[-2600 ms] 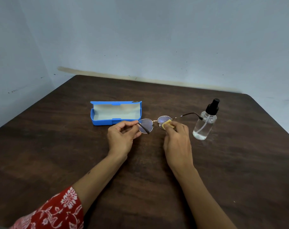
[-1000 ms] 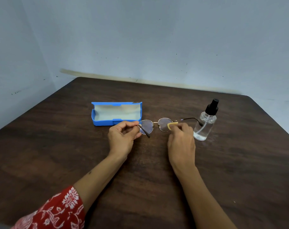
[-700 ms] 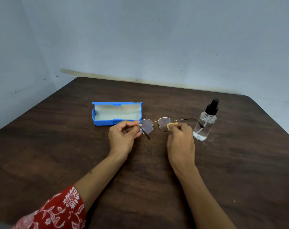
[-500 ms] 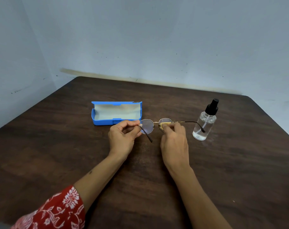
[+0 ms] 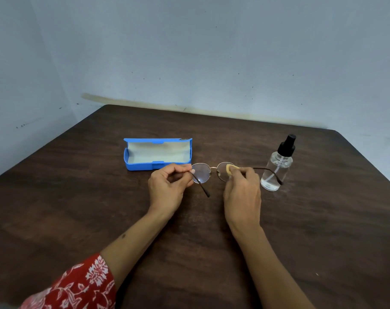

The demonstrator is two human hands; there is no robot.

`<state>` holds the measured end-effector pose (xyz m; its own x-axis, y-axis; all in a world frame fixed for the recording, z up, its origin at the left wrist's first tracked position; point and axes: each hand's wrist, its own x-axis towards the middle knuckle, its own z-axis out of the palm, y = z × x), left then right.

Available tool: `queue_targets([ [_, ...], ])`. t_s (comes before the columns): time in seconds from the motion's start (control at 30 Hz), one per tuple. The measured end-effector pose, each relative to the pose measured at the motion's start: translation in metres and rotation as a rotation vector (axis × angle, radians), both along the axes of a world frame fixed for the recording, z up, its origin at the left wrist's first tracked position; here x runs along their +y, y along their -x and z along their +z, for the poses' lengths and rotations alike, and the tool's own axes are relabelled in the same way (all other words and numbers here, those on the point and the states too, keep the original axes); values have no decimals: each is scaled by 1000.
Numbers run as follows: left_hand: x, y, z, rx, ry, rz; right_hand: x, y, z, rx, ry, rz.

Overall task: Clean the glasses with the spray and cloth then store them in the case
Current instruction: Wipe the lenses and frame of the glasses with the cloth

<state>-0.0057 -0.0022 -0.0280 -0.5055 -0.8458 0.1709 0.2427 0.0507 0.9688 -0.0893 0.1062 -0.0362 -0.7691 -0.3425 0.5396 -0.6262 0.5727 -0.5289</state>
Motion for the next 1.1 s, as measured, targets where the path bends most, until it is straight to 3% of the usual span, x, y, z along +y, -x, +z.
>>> queue_targets([
  [0.17,-2,0,-2,1,-11,-1,-5,-4,-1,48,68,141],
  [0.33,-3,1,-2,-2,-8,0,-1,0,-1,36,3,-15],
  [0.5,-4,1,-3,-3,-16,-2,-5,-4,-1,88,61,137],
  [0.67,-3,1,-1,0,-26,-5,0,1,-1,74,34,-3],
  [0.87,-4,1,-2,-16,7,-8,-4,-3,-1,90,70,143],
  [1.0,-3,1,-2,-3,-3,1,0,0,0,24,11,1],
  [1.1,0,0,0,-27,29,-13,-1,-1,1,40,4,52],
])
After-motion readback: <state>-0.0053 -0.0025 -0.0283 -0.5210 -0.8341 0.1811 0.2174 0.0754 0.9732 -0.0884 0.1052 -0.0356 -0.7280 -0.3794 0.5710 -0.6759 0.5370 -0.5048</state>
